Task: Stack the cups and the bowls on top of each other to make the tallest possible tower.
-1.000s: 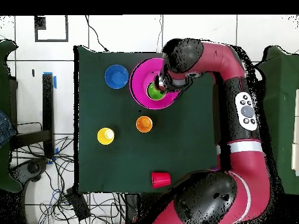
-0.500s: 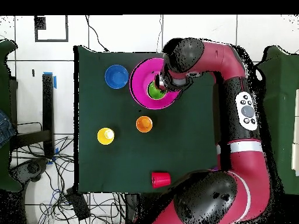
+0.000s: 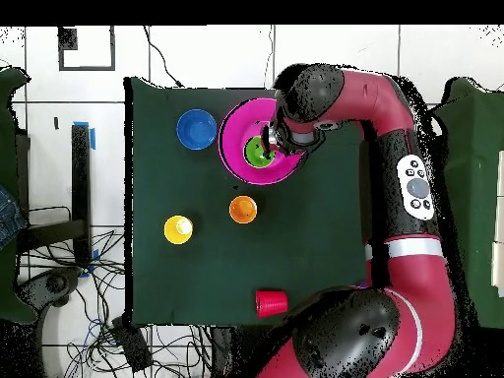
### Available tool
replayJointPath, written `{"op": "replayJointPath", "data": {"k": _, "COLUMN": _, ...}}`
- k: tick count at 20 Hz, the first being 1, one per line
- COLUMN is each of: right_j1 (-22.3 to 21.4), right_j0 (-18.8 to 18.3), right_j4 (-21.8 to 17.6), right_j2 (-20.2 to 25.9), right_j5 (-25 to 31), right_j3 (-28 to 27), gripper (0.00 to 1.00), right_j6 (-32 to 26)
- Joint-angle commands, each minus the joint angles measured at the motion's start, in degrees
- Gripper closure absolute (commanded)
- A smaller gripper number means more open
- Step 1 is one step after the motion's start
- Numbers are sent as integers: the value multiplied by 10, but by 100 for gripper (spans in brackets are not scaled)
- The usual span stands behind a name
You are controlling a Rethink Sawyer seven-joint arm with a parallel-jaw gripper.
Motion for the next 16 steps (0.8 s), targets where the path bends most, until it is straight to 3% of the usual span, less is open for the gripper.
{"op": "replayJointPath", "data": {"k": 1, "right_j1": 25, "right_j0": 24, "right_j4": -23, "right_j2": -4, "right_j5": -25, "right_j3": -18, "gripper": 0, "right_j6": -102}}
{"op": "replayJointPath", "data": {"k": 16, "right_j1": 30, "right_j0": 31, "right_j4": -30, "right_j2": -5, "right_j5": -12, "right_j3": -33, "gripper": 0, "right_j6": -113}}
